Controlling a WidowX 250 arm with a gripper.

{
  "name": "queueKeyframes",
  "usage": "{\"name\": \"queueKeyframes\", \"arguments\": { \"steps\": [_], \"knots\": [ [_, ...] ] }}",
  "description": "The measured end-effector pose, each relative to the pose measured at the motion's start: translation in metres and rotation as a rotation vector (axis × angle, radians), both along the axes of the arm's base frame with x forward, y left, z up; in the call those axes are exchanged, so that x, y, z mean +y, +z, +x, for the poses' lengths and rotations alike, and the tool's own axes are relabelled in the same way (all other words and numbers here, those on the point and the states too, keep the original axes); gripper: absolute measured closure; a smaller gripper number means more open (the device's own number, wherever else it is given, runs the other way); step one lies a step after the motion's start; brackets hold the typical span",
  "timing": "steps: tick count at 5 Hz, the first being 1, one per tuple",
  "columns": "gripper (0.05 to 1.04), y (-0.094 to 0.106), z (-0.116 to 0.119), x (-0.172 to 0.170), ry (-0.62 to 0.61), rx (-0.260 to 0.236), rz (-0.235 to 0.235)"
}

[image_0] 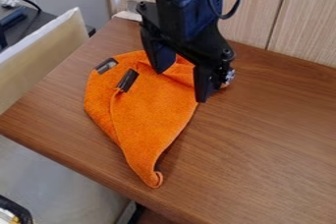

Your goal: Unfold the cloth from left to right

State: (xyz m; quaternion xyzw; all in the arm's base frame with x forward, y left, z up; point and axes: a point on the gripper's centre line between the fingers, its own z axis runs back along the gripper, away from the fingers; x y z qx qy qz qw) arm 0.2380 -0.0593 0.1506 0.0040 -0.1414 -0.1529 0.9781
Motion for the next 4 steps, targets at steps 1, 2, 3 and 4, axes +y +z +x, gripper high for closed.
{"name": "queueKeyframes", "arguments": {
  "steps": [1,2,3,4],
  "knots": [
    [0.083,-0.005,-0.001,0.0,0.003,0.018,0.0],
    [0.084,-0.016,0.012,0.042,0.132,0.037,-0.012],
    [0.084,-0.024,0.022,0.062,0.191,0.044,-0.013],
    [0.084,-0.028,0.036,0.086,0.25,0.04,-0.008]
  ]
}}
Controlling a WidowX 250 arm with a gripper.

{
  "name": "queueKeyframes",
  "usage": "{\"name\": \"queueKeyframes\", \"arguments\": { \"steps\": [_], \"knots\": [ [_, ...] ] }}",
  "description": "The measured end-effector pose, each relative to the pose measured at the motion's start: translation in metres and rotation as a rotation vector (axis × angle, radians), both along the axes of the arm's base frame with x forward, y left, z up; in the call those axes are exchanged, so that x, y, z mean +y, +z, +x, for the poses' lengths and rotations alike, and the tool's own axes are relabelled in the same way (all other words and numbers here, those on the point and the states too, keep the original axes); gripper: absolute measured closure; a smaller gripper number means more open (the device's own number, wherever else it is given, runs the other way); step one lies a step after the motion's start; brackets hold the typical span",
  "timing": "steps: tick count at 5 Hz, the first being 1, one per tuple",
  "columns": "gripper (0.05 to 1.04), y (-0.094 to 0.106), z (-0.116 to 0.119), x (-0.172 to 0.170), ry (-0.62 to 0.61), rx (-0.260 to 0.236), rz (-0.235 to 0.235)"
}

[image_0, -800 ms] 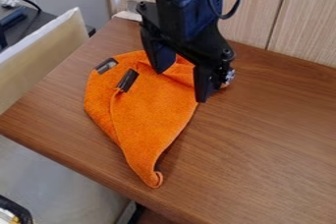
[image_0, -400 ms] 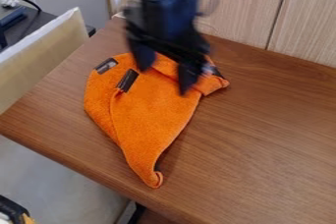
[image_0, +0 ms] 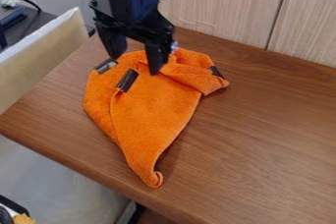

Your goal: Unfold the cloth from left to right

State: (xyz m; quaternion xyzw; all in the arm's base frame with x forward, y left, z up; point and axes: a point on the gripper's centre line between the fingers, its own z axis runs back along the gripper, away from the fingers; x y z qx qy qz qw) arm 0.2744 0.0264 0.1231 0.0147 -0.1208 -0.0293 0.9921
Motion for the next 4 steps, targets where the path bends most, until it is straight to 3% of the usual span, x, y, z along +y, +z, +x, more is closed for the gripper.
{"name": "queueKeyframes", "arguments": {
  "steps": [2,3,4],
  "knots": [
    [0.084,-0.024,0.032,0.052,0.089,0.019,0.006],
    [0.085,-0.046,0.047,0.068,0.094,0.066,-0.003],
    [0.085,-0.068,0.057,0.078,0.059,0.086,0.029]
  ]
}}
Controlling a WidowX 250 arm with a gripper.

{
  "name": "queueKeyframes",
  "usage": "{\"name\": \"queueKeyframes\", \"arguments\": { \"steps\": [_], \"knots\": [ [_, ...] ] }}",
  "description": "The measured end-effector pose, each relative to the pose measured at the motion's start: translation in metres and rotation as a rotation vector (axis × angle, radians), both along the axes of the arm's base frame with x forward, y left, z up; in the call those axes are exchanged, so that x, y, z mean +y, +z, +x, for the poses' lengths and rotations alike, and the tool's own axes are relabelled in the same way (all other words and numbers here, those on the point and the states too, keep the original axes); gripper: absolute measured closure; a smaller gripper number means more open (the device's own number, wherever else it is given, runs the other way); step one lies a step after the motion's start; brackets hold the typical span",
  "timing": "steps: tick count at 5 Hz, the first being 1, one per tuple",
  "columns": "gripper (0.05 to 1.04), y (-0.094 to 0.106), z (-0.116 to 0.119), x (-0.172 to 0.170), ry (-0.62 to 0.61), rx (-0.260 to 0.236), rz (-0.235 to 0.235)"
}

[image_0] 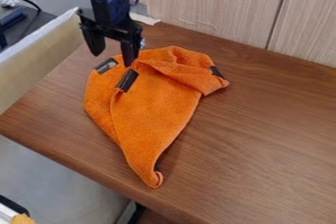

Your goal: Unfold the cloth from left to right

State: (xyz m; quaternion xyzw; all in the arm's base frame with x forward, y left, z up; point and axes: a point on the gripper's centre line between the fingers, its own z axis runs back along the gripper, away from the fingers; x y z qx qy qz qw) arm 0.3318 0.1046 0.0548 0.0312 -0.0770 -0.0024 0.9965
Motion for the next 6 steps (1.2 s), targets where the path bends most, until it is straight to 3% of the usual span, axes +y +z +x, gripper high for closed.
{"name": "queueKeyframes", "arguments": {
  "steps": [2,4,6],
  "knots": [
    [0.085,-0.024,0.004,-0.007,-0.053,0.005,-0.002],
    [0.137,-0.045,0.0,-0.01,-0.074,0.049,-0.025],
    [0.725,-0.047,-0.002,-0.004,-0.048,0.055,-0.025]
  ]
}}
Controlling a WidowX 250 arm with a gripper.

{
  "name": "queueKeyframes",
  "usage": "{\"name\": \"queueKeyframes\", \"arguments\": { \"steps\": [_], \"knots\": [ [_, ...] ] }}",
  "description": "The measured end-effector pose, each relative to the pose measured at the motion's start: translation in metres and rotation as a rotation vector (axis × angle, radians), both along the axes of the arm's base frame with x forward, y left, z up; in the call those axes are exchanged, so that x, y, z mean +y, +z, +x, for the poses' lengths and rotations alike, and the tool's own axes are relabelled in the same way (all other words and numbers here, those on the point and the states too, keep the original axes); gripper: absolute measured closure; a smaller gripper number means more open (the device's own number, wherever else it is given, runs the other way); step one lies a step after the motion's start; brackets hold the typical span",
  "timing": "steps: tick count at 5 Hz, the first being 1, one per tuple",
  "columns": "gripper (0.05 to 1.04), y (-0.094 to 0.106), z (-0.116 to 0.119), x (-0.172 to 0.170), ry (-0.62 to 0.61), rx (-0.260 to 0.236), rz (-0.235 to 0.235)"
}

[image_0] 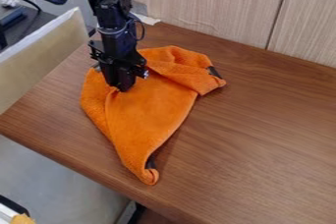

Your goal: Unfold the cloth from left to right

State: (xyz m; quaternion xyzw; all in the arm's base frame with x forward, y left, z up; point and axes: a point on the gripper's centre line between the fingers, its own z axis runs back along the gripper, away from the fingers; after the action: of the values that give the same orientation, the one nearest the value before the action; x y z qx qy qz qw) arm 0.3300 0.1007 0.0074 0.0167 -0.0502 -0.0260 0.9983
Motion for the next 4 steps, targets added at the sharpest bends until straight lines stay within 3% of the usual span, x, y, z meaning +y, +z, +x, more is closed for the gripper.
{"name": "queueKeyframes", "arguments": {
  "steps": [1,2,4],
  "knots": [
    [0.923,-0.001,-0.002,0.0,0.003,0.005,0.002],
    [1.008,-0.001,-0.003,0.0,0.005,0.003,0.0],
    [1.017,0.031,-0.009,-0.005,0.022,-0.022,0.0]
  ]
}}
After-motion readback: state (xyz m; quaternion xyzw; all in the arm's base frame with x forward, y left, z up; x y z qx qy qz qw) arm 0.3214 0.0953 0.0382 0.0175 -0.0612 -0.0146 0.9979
